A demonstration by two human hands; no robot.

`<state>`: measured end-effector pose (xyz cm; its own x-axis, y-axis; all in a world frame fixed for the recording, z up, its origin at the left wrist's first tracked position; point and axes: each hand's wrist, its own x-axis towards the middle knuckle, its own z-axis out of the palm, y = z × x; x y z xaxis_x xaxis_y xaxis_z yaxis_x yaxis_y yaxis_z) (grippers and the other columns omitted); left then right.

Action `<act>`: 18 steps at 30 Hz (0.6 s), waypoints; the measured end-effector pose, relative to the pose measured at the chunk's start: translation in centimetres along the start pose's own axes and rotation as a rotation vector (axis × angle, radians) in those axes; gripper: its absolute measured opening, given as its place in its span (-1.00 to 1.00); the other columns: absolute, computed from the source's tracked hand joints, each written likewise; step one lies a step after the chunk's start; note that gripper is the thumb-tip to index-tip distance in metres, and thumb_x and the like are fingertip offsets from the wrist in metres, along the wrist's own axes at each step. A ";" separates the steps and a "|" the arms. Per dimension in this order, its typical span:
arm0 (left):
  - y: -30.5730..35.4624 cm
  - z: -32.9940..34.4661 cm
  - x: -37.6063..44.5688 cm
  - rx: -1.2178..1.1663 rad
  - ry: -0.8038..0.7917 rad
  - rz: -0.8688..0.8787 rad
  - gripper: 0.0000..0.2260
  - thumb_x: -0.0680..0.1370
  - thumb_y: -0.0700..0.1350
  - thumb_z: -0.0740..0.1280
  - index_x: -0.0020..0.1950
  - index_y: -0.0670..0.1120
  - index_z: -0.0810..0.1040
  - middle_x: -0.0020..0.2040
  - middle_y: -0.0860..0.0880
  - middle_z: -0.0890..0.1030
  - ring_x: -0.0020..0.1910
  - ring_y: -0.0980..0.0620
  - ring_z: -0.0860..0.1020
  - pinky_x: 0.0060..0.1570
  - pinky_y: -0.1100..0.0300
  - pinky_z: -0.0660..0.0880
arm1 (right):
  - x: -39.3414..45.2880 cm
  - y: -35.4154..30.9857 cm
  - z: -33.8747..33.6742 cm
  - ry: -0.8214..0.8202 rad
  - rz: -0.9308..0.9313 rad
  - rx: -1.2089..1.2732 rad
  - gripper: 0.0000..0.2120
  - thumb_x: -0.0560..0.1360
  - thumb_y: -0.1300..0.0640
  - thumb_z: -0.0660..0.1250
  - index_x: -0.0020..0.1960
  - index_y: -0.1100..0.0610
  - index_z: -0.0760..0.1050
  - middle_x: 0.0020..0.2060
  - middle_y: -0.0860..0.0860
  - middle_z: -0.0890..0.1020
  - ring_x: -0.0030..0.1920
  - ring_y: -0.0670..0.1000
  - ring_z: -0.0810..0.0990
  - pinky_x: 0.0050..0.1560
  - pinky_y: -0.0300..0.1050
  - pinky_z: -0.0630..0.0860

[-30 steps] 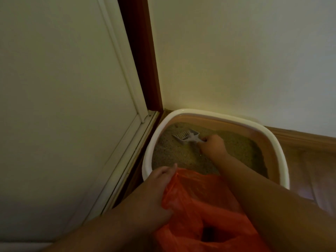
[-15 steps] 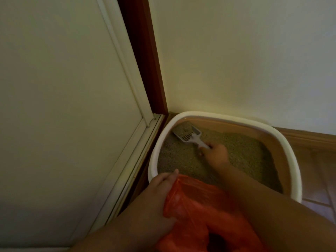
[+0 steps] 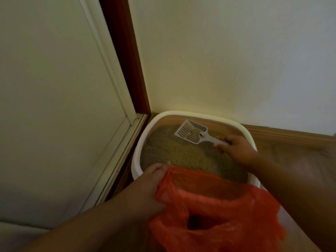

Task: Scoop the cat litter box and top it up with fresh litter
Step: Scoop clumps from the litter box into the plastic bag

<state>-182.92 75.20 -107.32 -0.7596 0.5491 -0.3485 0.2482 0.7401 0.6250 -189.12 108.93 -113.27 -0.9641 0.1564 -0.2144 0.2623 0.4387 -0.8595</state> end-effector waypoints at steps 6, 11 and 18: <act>1.5 -0.5 -0.1 0.073 -0.051 0.023 0.10 0.41 -0.01 0.57 0.62 0.23 -0.23 0.53 0.34 -0.09 0.46 0.19 0.23 0.29 0.34 0.40 | -3.4 -1.1 -5.4 -0.090 -0.027 0.007 -0.76 0.49 0.14 0.48 0.13 -0.06 0.67 -0.07 -0.02 0.73 -0.09 -0.08 0.68 -0.10 -0.22 0.57; 2.4 -1.0 -0.4 0.140 -0.114 0.016 0.24 0.33 0.09 0.63 0.59 0.22 -0.35 0.55 0.32 -0.22 0.57 0.04 0.11 0.46 0.04 0.35 | -6.1 -3.2 -8.5 -0.171 -0.114 -0.039 -0.76 0.44 0.20 0.52 0.08 0.01 0.69 -0.08 0.04 0.72 -0.08 0.03 0.67 -0.12 -0.20 0.57; 3.0 -1.3 -1.0 0.179 -0.116 0.002 0.31 0.29 0.11 0.65 0.57 0.20 -0.41 0.57 0.29 -0.28 0.60 0.01 0.06 0.48 0.04 0.32 | -7.8 -7.8 -10.5 -0.385 -0.233 -0.274 -0.74 0.33 0.09 0.61 0.01 -0.07 0.73 -0.06 -0.01 0.73 -0.03 0.04 0.68 0.04 0.02 0.59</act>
<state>-182.19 76.36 -104.21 -0.6876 0.5836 -0.4319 0.3603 0.7907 0.4949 -183.19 113.63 -100.01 -0.9295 -0.2868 -0.2317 -0.0094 0.6467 -0.7627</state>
